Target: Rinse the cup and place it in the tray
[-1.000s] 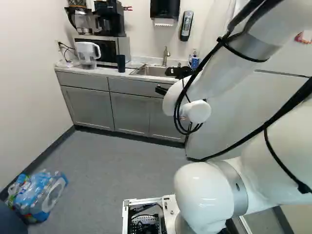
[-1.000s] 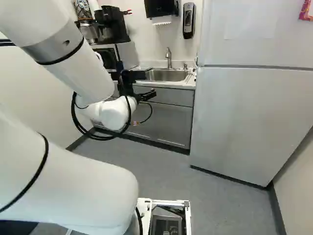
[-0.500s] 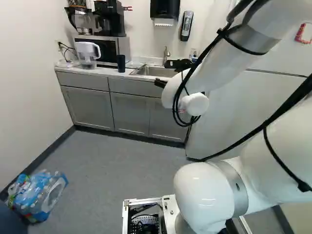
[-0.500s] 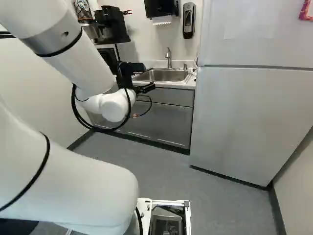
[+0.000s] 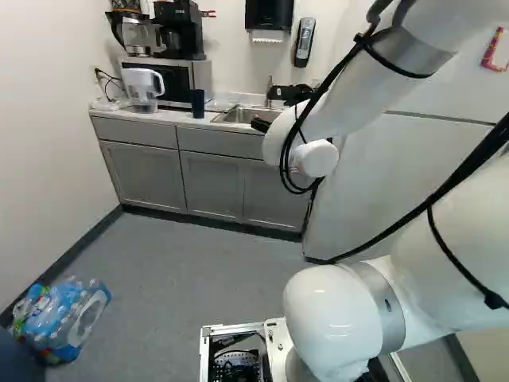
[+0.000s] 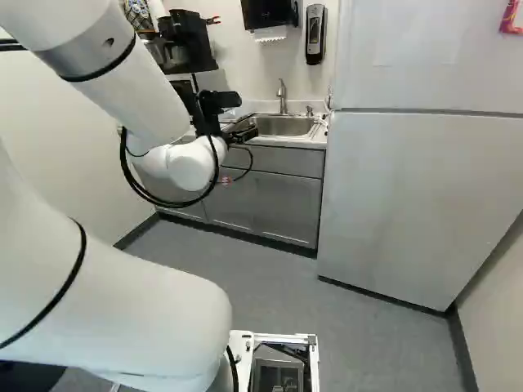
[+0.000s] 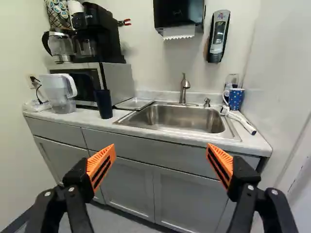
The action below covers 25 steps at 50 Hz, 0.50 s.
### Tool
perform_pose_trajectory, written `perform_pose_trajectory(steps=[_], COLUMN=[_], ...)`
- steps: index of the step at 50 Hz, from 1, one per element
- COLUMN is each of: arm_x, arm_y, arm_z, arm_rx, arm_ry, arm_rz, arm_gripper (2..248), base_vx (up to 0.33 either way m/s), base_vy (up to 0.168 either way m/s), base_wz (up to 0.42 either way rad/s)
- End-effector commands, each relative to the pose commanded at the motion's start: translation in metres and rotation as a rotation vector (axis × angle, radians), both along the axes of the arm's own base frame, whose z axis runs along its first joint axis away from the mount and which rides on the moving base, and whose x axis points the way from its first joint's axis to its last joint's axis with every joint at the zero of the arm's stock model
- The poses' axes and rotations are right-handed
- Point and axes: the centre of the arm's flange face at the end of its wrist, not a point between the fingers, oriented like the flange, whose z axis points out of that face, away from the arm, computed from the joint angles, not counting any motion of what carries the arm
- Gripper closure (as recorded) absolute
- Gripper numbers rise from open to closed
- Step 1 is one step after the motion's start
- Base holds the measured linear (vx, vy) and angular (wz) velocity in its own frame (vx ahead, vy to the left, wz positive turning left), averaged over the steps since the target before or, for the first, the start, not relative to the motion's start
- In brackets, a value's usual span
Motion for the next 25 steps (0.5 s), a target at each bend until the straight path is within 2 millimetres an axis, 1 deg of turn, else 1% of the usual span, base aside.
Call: perform_pose_trajectory(steps=[25], arm_x=[0.006], arm_y=[0.0], arm_z=[0.023], arm_rx=[0.001], arm_ry=[-0.021], arm_rz=[0.0], arm_gripper=[3], base_vx=[0.0], base_vy=[0.0], base_wz=[0.0])
